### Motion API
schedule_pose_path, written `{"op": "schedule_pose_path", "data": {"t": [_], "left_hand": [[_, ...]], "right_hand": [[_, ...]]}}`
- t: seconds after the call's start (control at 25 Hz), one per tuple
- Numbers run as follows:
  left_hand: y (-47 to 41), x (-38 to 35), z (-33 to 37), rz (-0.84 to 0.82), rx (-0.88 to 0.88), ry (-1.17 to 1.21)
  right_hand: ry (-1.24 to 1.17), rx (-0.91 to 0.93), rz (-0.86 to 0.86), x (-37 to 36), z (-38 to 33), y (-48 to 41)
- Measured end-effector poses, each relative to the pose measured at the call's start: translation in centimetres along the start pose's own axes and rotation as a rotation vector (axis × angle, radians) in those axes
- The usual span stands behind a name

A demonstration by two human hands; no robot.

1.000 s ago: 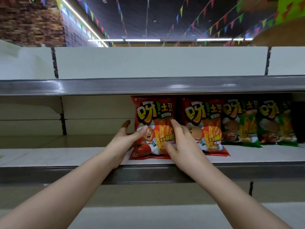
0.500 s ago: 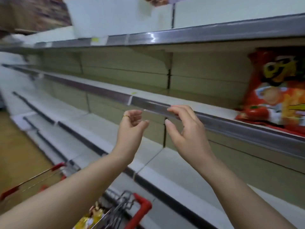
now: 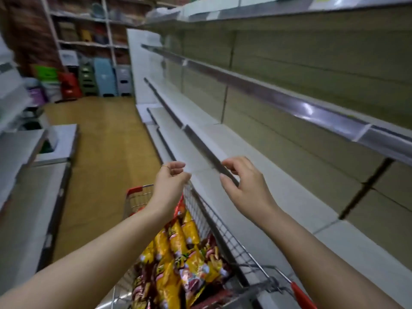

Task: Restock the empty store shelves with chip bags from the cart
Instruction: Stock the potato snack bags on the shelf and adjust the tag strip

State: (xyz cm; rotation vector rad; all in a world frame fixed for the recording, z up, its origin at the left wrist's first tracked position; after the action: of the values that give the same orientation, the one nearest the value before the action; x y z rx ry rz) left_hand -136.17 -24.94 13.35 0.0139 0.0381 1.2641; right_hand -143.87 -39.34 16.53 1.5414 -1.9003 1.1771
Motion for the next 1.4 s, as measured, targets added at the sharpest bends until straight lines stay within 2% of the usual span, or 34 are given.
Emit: {"op": "schedule_pose_path", "data": {"t": [0.28, 0.6, 0.72, 0.92, 1.04, 1.16, 1.28, 1.4], "left_hand": [[-4.6, 7.3, -8.2, 0.171, 0.245, -0.021], [-11.4, 7.9, -22.2, 0.318, 0.498, 0.034], [-13.7, 7.5, -26.9, 0.344, 0.565, 0.051], [-15.6, 7.6, -32.1, 0.329, 0.627, 0.054], [-15.8, 8.1, -33.9, 0.33, 0.652, 0.062], [-15.6, 8.5, -34.2, 0.328, 0.649, 0.06], [-15.5, 8.5, -33.7, 0.311, 0.64, 0.067], [-15.5, 8.4, -32.0, 0.298, 0.603, 0.058]], "right_hand": [[-0.08, -0.125, -0.355, -13.3, 5.4, -6.7], [-0.115, -0.342, -0.653, -31.2, 20.3, -10.9], [-0.095, -0.439, -0.682, -37.0, 25.3, -12.1], [-0.137, -0.534, -0.728, -44.5, 29.5, -15.3], [-0.184, -0.641, -0.754, -47.9, 31.3, -16.4], [-0.136, -0.667, -0.756, -49.0, 31.7, -17.3], [-0.145, -0.658, -0.627, -47.1, 31.0, -17.5], [-0.343, -0.584, -0.439, -43.3, 29.4, -17.1]]}}
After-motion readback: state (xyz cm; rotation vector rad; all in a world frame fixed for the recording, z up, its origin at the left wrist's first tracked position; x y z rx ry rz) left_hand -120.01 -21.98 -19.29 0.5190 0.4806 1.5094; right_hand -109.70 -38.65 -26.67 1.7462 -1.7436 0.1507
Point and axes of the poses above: each hand's wrist, its own y-axis away from the middle knuckle, its own x-axis out of the back of the hand, z = x × y, the point moved 2 cm from there along -y, towards the middle knuckle, and after that the axes turned 10 degrees about -z, right-handed, at the moved point
